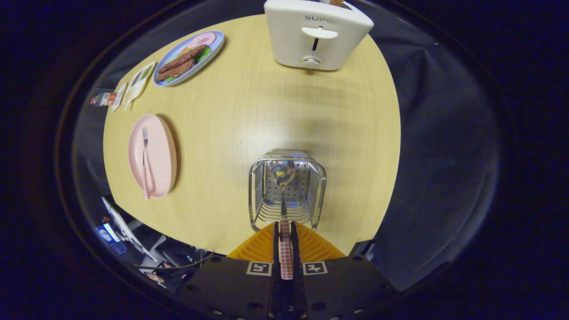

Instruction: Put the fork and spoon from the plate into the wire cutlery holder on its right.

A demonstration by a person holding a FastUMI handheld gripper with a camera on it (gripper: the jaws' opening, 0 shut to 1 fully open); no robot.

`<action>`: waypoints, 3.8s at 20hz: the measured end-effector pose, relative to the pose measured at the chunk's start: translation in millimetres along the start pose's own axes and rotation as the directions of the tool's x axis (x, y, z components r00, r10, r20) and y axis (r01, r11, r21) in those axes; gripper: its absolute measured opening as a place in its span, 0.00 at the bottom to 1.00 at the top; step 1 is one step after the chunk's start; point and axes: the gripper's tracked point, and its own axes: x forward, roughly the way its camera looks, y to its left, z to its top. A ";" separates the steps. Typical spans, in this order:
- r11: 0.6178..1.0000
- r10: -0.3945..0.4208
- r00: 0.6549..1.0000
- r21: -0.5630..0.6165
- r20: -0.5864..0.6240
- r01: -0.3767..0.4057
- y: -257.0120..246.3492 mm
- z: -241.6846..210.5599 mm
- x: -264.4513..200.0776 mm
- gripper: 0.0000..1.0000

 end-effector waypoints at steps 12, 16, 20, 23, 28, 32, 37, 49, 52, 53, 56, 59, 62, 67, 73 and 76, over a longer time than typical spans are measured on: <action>0.998 -0.060 0.923 0.008 0.379 0.061 62.5 5.6 -45.8 0.74; 0.994 -0.096 0.847 0.012 0.522 0.106 110.2 10.3 -54.4 0.80; 0.992 -0.090 0.816 -0.024 0.571 0.126 171.0 8.5 -41.0 0.84; 0.992 -0.075 0.785 -0.037 0.615 0.123 204.7 16.0 -33.9 0.84; 0.998 0.050 0.754 -0.060 0.655 -0.014 263.8 32.2 -3.6 0.84; 0.996 0.046 0.733 -0.084 0.679 0.016 290.8 40.1 28.6 0.82; 0.996 0.056 0.702 -0.090 0.710 0.012 321.8 44.8 64.1 0.77; 0.998 0.065 0.712 -0.050 0.699 -0.042 340.4 51.1 85.3 0.28; 0.999 0.049 0.725 -0.031 0.688 -0.038 338.7 49.4 88.3 0.09; 0.999 0.048 0.729 -0.035 0.683 -0.033 339.0 47.9 88.1 0.09; 0.998 0.054 0.714 -0.054 0.698 -0.022 334.2 42.6 72.7 0.02; 0.997 0.073 0.721 -0.069 0.689 -0.035 327.8 25.5 53.9 0.02; 0.997 0.065 0.712 -0.082 0.699 -0.011 307.0 6.9 29.4 0.02; 0.997 0.040 0.717 -0.071 0.696 0.013 247.8 -22.1 -8.8 0.02; 0.999 0.025 0.745 -0.047 0.667 0.009 158.8 -44.4 -31.8 0.02; 0.999 0.038 0.781 -0.006 0.623 -0.044 117.6 -55.7 -31.9 0.02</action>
